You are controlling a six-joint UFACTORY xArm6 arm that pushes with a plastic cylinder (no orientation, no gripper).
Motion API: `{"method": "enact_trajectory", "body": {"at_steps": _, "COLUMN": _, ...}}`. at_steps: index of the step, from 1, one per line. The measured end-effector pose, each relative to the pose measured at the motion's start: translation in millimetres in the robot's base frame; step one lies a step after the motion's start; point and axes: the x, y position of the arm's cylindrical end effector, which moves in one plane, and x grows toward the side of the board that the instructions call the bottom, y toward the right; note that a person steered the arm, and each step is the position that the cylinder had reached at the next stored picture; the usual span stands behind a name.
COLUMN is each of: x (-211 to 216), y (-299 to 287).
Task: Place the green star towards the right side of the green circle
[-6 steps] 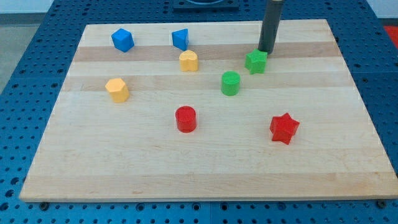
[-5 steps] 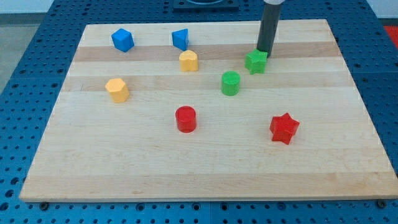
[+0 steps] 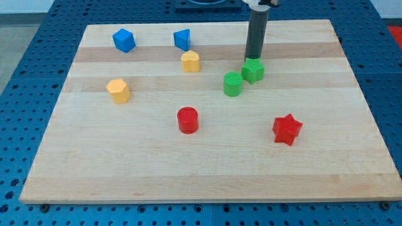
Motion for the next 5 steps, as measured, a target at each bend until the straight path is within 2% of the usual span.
{"method": "enact_trajectory", "body": {"at_steps": 3, "x": 19.9, "y": 0.5}}
{"method": "enact_trajectory", "body": {"at_steps": 5, "x": 28.4, "y": 46.2}}
